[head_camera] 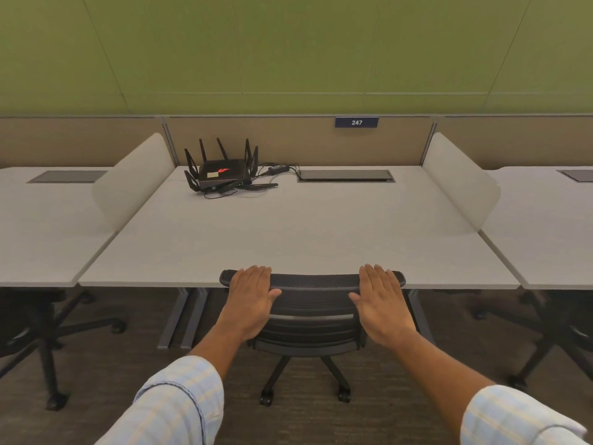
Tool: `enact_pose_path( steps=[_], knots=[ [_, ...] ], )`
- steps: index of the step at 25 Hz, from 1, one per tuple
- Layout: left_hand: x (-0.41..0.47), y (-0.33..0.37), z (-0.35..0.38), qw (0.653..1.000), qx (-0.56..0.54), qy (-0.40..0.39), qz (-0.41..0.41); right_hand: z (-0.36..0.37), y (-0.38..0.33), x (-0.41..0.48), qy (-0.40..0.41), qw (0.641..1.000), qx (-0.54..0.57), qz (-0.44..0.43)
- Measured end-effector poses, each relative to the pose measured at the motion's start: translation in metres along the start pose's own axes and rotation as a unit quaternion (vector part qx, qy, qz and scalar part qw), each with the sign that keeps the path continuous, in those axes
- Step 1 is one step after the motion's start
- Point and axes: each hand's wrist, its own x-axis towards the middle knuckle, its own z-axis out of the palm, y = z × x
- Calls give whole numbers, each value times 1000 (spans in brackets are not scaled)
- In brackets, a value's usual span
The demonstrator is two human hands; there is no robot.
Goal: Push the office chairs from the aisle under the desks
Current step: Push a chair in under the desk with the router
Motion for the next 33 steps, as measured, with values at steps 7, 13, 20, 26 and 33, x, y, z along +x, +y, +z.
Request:
enact_pose_path(
  steps=[7,13,20,26,33],
  knots=[
    [-3,5,0,999,37,9,-5,-3,1,1,-9,1000,7,-11],
    [-24,34,-3,992,89,-29,-83,3,-3,-1,25,1000,5,-12],
    [-82,45,-6,989,76,-70,-106,20,-63,-10,98,987,6,-124],
    [-151,12,-14,976,97,-77,-178,25,-139,-18,104,975,17,-198],
    [-233,-72,-51,959,130,-51,-247,34,-268,-34,92,957,36,-274]
  ],
)
